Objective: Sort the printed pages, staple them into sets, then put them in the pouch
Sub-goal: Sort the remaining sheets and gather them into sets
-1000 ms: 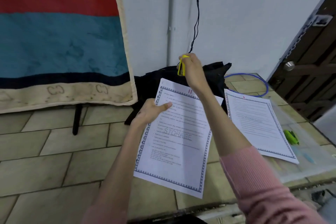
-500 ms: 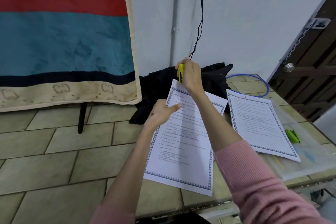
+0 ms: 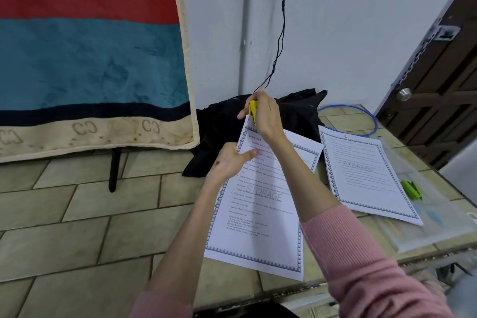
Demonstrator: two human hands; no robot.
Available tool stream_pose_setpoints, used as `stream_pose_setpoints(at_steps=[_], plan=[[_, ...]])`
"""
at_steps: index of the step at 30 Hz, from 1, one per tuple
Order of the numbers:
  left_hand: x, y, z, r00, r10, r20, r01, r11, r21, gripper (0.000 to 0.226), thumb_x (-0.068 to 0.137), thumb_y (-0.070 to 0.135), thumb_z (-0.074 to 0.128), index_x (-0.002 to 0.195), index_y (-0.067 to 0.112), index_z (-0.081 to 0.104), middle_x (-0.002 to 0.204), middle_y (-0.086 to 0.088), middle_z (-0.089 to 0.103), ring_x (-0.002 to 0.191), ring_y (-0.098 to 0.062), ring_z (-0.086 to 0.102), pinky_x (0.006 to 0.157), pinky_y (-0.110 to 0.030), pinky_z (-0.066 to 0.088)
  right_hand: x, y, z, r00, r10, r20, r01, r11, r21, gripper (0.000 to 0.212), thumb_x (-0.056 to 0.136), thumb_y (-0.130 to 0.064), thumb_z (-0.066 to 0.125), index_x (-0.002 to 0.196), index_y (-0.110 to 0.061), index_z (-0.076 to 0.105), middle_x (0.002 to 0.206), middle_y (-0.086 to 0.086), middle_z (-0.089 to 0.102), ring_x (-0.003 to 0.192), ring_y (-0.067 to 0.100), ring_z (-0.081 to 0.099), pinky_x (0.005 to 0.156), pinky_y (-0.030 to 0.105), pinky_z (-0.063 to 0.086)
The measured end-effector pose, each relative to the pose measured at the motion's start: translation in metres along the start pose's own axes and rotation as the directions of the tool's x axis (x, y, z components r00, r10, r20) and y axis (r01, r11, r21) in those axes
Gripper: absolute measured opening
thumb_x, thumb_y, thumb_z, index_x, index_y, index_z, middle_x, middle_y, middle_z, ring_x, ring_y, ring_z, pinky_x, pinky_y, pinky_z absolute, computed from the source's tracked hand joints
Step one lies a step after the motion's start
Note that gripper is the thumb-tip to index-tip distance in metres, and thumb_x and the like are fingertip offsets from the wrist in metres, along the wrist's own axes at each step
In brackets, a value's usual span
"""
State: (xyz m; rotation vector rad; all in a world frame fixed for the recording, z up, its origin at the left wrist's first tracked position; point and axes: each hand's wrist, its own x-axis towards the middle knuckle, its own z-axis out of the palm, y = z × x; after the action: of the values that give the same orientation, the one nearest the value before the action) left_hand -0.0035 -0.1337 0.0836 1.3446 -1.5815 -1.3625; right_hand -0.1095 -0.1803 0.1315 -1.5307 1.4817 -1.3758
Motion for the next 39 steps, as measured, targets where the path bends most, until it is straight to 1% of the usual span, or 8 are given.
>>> stream_pose_setpoints(at_steps=[4, 17, 21, 24, 31, 34, 37, 39], plan=[[0.0, -0.002, 0.0, 1.0, -0.018, 0.006, 0.018, 0.999, 0.034, 0.028, 0.087, 0.031, 0.064, 0.107, 0.012, 0.067, 0.099, -0.007, 0.072, 0.089, -0.022, 0.069, 0.084, -0.037, 0.055, 0.004, 0.001, 0.0, 1.0, 0.004, -0.014, -0.005, 0.991, -0.133, 0.065, 0.095, -0.047, 0.01, 0.048, -0.025, 0.049, 0.054, -0.007, 0.054, 0.063, 0.014, 0.051, 0.092, 0.046, 0.042], [-0.002, 0.002, 0.003, 1.0, -0.023, 0.004, 0.023, 0.999, 0.042, 0.031, 0.085, 0.034, 0.066, 0.099, 0.006, 0.067, 0.096, -0.012, 0.072, 0.089, -0.031, 0.069, 0.084, -0.044, 0.056, 0.002, 0.001, 0.007, 0.987, -0.061, -0.15, 0.04, 0.989, -0.139, 0.059, 0.095, -0.037, 0.015, 0.047, -0.02, 0.045, 0.044, -0.009, 0.045, 0.056, 0.015, 0.05, 0.087, 0.044, 0.046], [-0.001, 0.001, 0.007, 0.998, -0.054, -0.006, 0.055, 0.996, 0.063, 0.059, 0.076, 0.051, 0.067, 0.095, -0.004, 0.06, 0.077, -0.009, 0.063, 0.064, -0.024, 0.057, 0.063, -0.044, 0.053, 0.002, 0.001, 0.008, 0.978, -0.087, -0.189, 0.051, 0.981, -0.188, 0.062, 0.102, -0.027, 0.019, 0.045, -0.02, 0.042, 0.046, -0.01, 0.046, 0.055, 0.015, 0.049, 0.089, 0.045, 0.045], [-0.001, 0.001, 0.013, 0.997, -0.073, -0.033, 0.075, 0.994, 0.075, 0.038, 0.085, 0.039, 0.064, 0.074, 0.006, 0.049, 0.059, -0.001, 0.042, 0.047, -0.013, 0.035, 0.043, -0.025, 0.03, 0.0, 0.002, 0.011, 0.966, -0.107, -0.236, 0.066, 0.983, -0.174, 0.06, 0.102, -0.02, 0.022, 0.045, -0.019, 0.04, 0.047, -0.009, 0.047, 0.054, 0.016, 0.048, 0.08, 0.04, 0.045], [0.001, -0.009, 0.008, 0.996, -0.086, -0.016, 0.087, 0.996, 0.019, 0.044, 0.082, 0.04, 0.065, 0.096, -0.001, 0.064, 0.084, -0.004, 0.063, 0.077, -0.02, 0.06, 0.069, -0.034, 0.047, -0.001, 0.005, 0.011, 0.987, 0.072, -0.145, -0.08, 0.996, -0.048, 0.045, 0.097, -0.028, 0.024, 0.075, -0.009, 0.058, 0.06, -0.008, 0.057, 0.077, 0.02, 0.058, 0.088, 0.038, 0.041], [-0.001, -0.015, -0.006, 0.993, -0.115, -0.02, 0.115, 0.993, -0.003, 0.026, 0.087, 0.03, 0.065, 0.102, 0.009, 0.067, 0.092, -0.003, 0.066, 0.087, -0.021, 0.065, 0.077, -0.03, 0.051, 0.002, 0.002, -0.011, 0.909, 0.21, -0.36, -0.178, 0.977, 0.121, 0.035, 0.101, -0.031, 0.025, 0.101, -0.007, 0.051, 0.085, 0.005, 0.063, 0.086, 0.028, 0.054, 0.081, 0.033, 0.038], [-0.001, -0.026, -0.027, 0.983, -0.17, -0.067, 0.169, 0.985, -0.03, 0.03, 0.086, 0.026, 0.066, 0.108, 0.006, 0.066, 0.1, -0.006, 0.068, 0.096, -0.026, 0.066, 0.087, -0.037, 0.053, -0.005, 0.034, -0.044, 0.805, 0.212, -0.554, -0.302, 0.95, -0.076, 0.044, 0.102, -0.034, 0.023, 0.111, -0.002, 0.052, 0.11, 0.023, 0.063, 0.101, 0.037, 0.057, 0.08, 0.038, 0.038], [0.0, -0.033, -0.038, 0.977, -0.203, -0.067, 0.202, 0.979, -0.018, 0.031, 0.086, 0.026, 0.066, 0.108, 0.005, 0.065, 0.103, -0.008, 0.068, 0.097, -0.027, 0.065, 0.09, -0.039, 0.051, -0.021, 0.07, -0.053, 0.87, 0.163, -0.465, -0.323, 0.901, -0.288, 0.045, 0.102, -0.034, 0.027, 0.102, 0.0, 0.057, 0.104, 0.025, 0.064, 0.096, 0.04, 0.058, 0.073, 0.038, 0.037]])
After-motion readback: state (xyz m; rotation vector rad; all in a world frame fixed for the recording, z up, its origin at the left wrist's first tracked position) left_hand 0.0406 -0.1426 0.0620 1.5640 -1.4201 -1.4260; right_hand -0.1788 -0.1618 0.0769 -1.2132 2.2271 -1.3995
